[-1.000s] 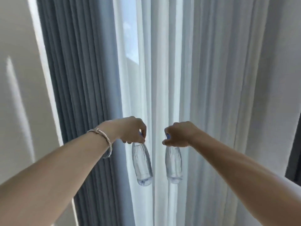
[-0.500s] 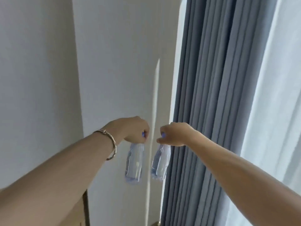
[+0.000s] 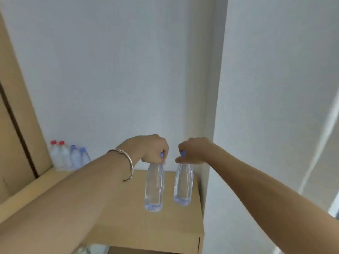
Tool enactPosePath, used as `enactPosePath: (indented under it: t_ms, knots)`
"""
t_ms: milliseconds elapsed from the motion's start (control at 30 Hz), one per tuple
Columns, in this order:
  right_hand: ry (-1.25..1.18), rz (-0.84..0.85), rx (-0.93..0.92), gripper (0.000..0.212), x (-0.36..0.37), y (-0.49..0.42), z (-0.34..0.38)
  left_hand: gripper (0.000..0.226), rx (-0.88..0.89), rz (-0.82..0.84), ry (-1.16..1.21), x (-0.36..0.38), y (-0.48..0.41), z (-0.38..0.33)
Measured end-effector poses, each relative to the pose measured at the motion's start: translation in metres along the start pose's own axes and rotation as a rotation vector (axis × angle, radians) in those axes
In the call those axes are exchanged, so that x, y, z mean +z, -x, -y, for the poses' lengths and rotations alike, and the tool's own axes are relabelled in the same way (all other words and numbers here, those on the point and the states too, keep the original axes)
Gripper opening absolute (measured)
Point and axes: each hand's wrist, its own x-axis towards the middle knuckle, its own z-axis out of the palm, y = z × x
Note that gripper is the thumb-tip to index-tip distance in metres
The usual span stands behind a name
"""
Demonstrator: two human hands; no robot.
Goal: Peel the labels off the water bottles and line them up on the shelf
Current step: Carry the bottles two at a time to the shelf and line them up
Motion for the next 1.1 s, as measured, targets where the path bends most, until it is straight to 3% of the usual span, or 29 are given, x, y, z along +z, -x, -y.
enactPosePath:
  t_ms: [167,300,500,733,967,1100]
  knots:
    - [-0.044,-0.031,-0.134,0.040,-0.012,-0.093,0.030,0.014,-0.163,0.052,0.019,0.003,-0.019,0.078]
    - [-0.044,-0.058,-0.213,0.037,-0.014,-0.167,0.053,0.015,-0.293,-0.012,0.109,0.011,-0.024,0.133]
    - [-0.038,0.074,-0.308,0.042,0.010,-0.255,0.107,0.008,-0.475,0.021,0.178,0.034,-0.015,0.224]
    - [-0.096,0.146,-0.368,0.038,0.009,-0.341,0.187,0.023,-0.496,0.068,0.105,0.054,-0.021,0.330]
    - [-0.100,0.188,-0.342,0.040,0.007,-0.434,0.273,0.017,-0.457,0.062,0.104,0.085,-0.040,0.463]
    - [-0.127,0.202,-0.308,0.041,0.032,-0.470,0.299,0.032,-0.396,0.075,0.122,0.096,-0.068,0.515]
